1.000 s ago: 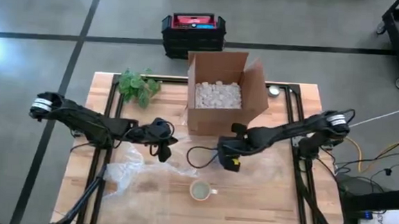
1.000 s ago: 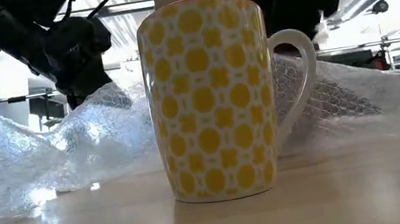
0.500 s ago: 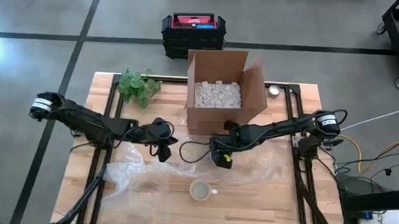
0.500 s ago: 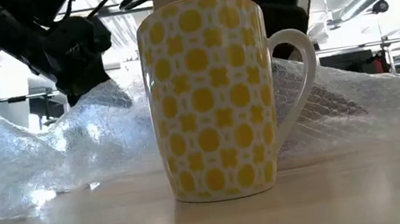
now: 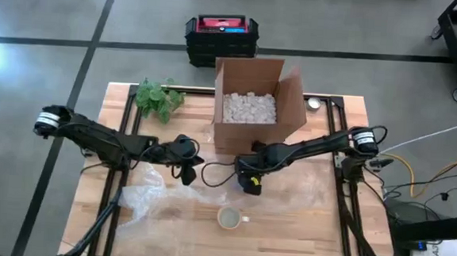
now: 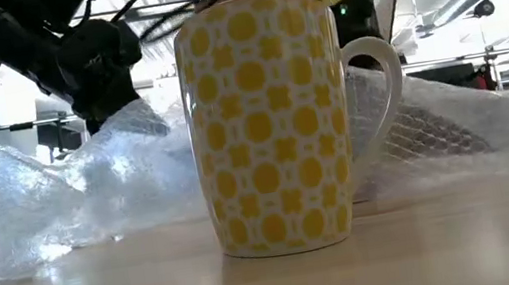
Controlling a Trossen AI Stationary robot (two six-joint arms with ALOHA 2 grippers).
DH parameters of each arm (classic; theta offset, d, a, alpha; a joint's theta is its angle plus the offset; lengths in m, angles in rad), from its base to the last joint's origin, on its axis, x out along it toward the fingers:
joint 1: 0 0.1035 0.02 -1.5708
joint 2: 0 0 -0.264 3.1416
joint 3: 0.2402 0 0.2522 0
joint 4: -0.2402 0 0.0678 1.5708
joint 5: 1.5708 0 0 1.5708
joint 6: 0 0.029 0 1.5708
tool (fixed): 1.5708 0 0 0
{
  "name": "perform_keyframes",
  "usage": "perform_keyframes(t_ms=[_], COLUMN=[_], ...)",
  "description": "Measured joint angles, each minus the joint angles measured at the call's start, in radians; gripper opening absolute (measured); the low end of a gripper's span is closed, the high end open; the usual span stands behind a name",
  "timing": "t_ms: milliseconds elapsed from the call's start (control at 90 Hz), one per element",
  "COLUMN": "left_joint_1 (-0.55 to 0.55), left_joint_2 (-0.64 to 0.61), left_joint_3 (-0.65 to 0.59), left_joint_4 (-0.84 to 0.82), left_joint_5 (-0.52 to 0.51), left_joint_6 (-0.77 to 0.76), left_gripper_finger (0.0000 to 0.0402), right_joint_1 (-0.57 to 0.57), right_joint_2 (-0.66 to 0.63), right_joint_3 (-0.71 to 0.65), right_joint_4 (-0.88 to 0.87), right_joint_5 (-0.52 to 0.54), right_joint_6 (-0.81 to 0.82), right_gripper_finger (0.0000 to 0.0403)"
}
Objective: Wrap mug
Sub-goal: Wrap the purple mug with bubble wrap
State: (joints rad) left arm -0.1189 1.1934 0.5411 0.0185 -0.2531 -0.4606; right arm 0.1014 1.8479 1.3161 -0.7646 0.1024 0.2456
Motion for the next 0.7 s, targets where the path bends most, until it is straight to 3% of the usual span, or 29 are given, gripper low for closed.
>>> perform_keyframes(t_ms=[367, 556, 700], left_joint_1=[0.000, 0.000, 0.000], left_joint_2=[0.000, 0.000, 0.000], left_joint_3=[0.000, 0.000, 0.000], left_joint_4=[0.006, 0.007, 0.007], left_joint_5=[0.000, 0.000, 0.000], left_joint_6=[0.000, 0.000, 0.000], left_gripper_finger=[0.0000, 0.0000, 0.0000], right_joint_1=[0.001, 0.006, 0.030], right_joint_2=[-0.086, -0.226, -0.387], right_joint_3=[0.074, 0.092, 0.012], right_joint_4=[-0.077, -0.262, -0.393], right_joint_5=[-0.016, -0.052, -0.054], right_joint_6=[-0.033, -0.031, 0.036], right_gripper_finger=[0.0178, 0.0213, 0.0224])
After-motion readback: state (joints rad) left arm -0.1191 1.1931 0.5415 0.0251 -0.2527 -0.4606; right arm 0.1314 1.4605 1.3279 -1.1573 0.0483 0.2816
